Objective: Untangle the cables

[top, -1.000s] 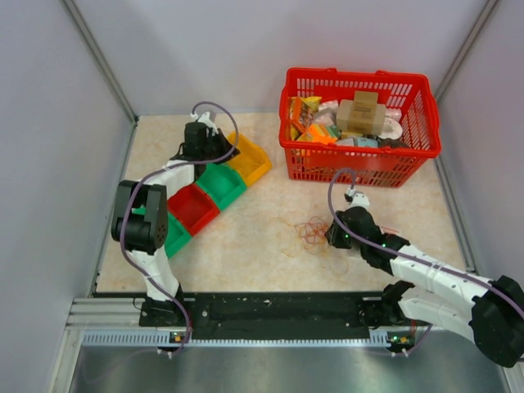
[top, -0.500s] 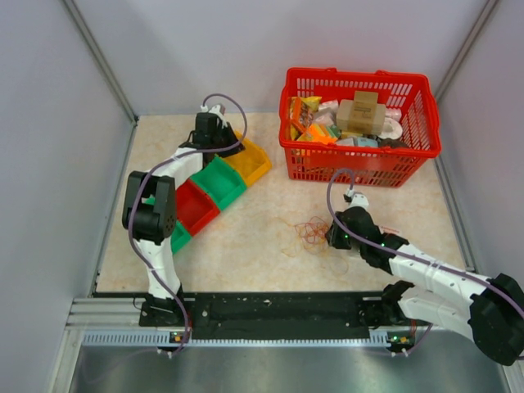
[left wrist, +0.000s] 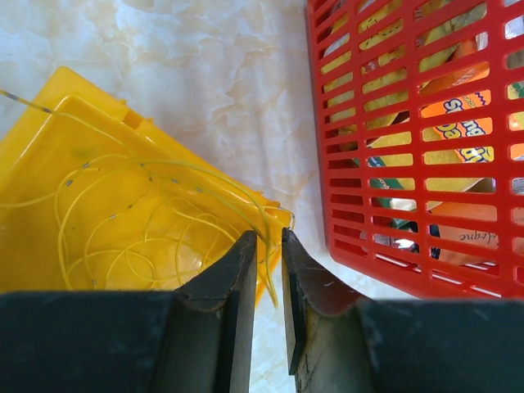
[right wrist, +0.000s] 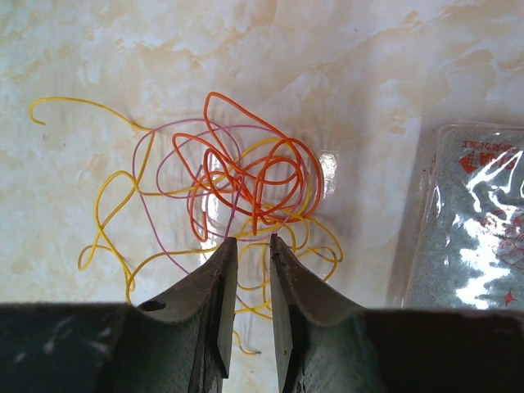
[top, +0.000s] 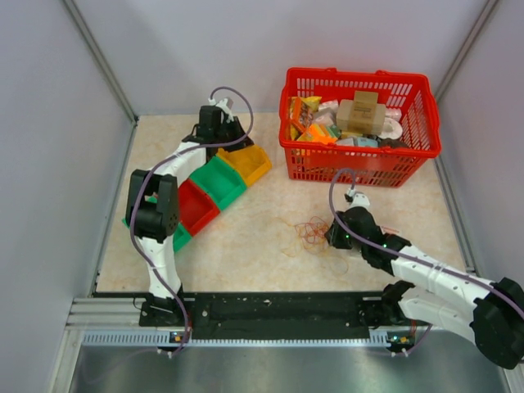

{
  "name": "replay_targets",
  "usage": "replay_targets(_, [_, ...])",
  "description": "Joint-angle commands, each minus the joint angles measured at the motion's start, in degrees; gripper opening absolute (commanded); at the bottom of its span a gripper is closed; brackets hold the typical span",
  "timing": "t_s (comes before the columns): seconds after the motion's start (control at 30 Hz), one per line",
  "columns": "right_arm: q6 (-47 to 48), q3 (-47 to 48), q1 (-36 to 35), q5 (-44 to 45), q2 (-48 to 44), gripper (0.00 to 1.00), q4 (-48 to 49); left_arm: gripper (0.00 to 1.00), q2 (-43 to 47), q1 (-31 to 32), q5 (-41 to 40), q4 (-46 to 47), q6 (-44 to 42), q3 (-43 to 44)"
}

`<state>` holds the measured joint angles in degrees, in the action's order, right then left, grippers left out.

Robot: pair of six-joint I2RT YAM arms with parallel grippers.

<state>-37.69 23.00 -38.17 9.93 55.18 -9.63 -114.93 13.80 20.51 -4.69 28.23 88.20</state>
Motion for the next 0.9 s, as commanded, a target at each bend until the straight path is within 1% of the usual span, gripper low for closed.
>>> replay_targets(0.0, [-0.7,1.4,0.5,0.6,-2.3,0.23,0.4,0.24,0.3,-0.4,-0.3,0.2,-2.0,0.4])
replay_targets(0.1, [-0.3,2.1,0.5,0.7,-1.6,0.23,0.3,0.23,1.6,-1.1,-1.5,-0.1,-2.1,-0.7])
replay_targets(0.2, [0.1,2.7,0.5,0.5,-0.4,0.23,0.2,0.25,3.0,-1.5,-2.8,0.7,-1.4,-2.7])
replay_targets(0.27, [-0.1,2.7,0.5,0.4,-0.1,0.23,0.6,0.31,3.7,-1.5,-3.1,0.7,-1.2,-3.6])
replay_targets(0.37, [-0.4,2.4,0.5,-0.3,0.5,0.23,1.7,0.46,6.2,-1.5,-4.2,0.6,-1.3,-5.1])
replay_targets(0.5, [0.1,2.7,0.5,-0.7,1.2,0.23,1.8,0.66,11.6,-1.5,-5.6,2.6,-0.5,-9.4])
replay_targets(0.57, [0.2,2.6,0.5,-0.4,1.0,0.23,1.5,0.7,14.3,-1.5,-5.2,3.2,0.0,-11.7])
replay_targets(0.63, [0.3,2.5,0.5,-0.4,0.8,0.23,1.5,0.72,18.0,-1.5,-4.1,4.2,1.0,-14.4])
replay_targets(0.67, [0.3,2.4,0.5,-0.4,0.9,0.23,1.5,0.74,19.9,-1.5,-3.3,5.8,1.6,-15.9])
replay_targets(0.87, [1.0,3.0,0.5,-0.6,2.3,0.23,1.6,0.79,30.8,-1.4,-0.4,8.1,3.8,-24.4])
